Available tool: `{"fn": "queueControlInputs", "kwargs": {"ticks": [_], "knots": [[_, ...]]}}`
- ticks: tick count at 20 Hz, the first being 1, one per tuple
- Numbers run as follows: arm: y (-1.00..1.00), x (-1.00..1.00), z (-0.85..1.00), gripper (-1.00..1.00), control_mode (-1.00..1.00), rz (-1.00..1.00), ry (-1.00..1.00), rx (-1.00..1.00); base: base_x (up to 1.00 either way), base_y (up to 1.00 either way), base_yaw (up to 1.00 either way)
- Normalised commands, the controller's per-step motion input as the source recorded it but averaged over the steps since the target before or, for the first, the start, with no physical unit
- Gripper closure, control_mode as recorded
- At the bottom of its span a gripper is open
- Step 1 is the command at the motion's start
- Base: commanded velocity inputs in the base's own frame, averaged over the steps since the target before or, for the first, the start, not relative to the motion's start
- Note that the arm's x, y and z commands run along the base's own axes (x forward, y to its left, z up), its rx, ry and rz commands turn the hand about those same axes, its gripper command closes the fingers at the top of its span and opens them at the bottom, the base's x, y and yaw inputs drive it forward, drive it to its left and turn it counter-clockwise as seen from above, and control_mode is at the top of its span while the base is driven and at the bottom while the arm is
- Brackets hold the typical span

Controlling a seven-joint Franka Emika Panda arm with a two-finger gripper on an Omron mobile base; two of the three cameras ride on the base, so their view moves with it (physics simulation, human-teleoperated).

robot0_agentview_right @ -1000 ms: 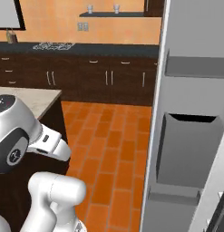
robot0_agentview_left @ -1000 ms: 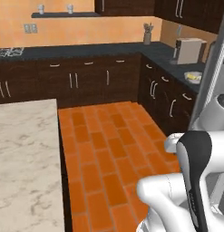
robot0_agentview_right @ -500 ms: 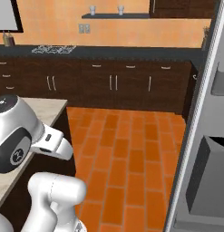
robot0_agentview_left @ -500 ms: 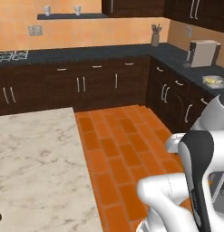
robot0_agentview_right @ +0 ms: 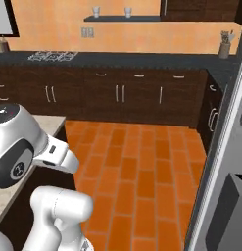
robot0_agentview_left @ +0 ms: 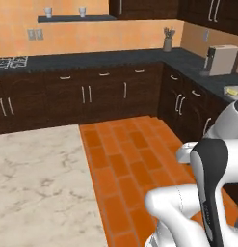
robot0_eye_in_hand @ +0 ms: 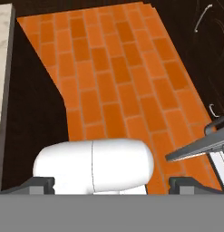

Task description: Take the meat container that has the fish and place it on the second highest rack of the freezer. Then take the vegetable container that has the lemon wedge and mushroom and place it on the highest rack of the freezer.

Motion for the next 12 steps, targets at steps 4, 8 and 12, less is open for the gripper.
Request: {"fn": "queueControlInputs", "kwargs": {"ticks": [4, 8, 12], "knots": [[0.0, 0.0, 0.0, -1.0, 1.0, 0.0, 0.0, 0.0, 1.0, -0.11, -0.01], [0.0, 0.0, 0.0, -1.0, 1.0, 0.0, 0.0, 0.0, 1.0, 0.05, -0.07], [0.0, 0.0, 0.0, -1.0, 1.0, 0.0, 0.0, 0.0, 1.0, 0.0, -0.14]]}}
